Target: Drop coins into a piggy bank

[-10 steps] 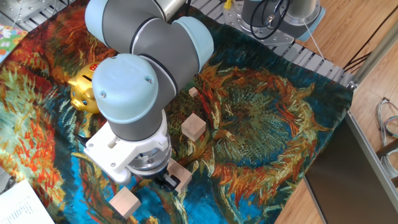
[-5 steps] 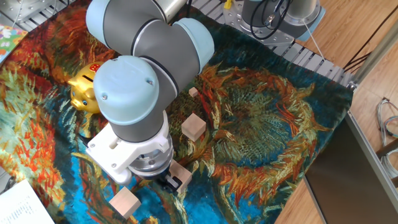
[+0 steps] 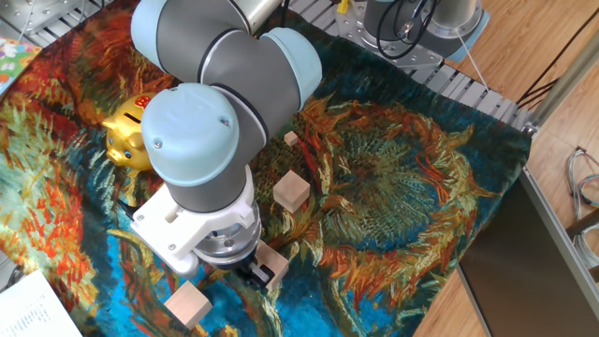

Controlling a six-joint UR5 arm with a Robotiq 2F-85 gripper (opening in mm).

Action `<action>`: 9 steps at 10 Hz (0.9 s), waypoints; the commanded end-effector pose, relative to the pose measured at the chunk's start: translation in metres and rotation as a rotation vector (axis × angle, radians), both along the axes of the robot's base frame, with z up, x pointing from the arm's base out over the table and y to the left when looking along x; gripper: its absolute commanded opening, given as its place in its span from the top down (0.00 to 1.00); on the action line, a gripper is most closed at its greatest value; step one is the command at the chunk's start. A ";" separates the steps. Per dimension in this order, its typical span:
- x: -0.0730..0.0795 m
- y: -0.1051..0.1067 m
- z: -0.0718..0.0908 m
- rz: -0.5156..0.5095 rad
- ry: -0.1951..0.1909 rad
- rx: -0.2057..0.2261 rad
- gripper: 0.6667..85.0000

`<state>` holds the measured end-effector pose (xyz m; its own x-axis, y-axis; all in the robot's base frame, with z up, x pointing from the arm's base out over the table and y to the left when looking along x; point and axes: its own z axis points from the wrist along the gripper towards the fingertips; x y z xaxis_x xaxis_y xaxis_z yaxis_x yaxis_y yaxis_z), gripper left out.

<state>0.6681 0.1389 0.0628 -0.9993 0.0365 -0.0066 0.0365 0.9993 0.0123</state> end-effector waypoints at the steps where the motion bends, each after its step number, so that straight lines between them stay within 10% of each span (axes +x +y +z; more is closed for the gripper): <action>1: 0.000 0.001 0.000 -0.006 0.000 0.012 0.52; 9: 0.002 -0.004 0.001 0.013 -0.007 -0.007 0.52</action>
